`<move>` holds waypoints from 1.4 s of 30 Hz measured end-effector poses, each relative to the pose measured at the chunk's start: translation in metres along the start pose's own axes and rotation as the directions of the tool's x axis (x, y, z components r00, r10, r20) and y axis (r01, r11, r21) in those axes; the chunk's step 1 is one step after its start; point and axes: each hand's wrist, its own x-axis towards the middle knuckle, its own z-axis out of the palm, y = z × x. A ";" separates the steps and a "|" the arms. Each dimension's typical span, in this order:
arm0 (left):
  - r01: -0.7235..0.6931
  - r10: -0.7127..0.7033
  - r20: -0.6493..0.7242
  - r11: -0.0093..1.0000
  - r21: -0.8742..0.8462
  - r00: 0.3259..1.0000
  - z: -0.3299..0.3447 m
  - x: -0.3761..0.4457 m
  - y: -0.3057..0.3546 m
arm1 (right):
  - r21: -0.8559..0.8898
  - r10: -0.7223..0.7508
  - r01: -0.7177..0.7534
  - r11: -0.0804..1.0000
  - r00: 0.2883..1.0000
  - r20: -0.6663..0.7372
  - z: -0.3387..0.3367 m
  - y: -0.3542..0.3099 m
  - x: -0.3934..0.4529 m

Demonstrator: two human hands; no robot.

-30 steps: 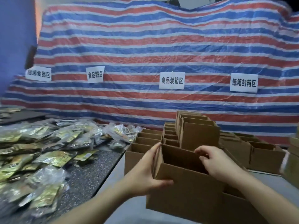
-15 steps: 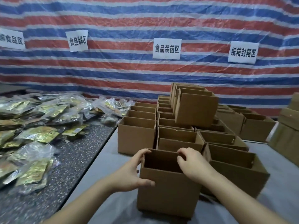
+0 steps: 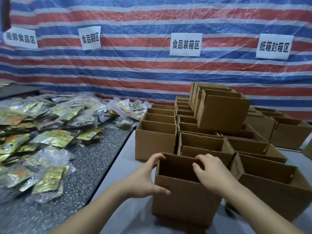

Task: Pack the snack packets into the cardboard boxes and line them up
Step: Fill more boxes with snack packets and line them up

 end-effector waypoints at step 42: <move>0.431 0.197 -0.786 0.745 0.509 0.586 -0.258 0.237 -0.145 | 0.293 -0.322 0.302 0.907 0.946 0.024 -0.010 -0.103 0.260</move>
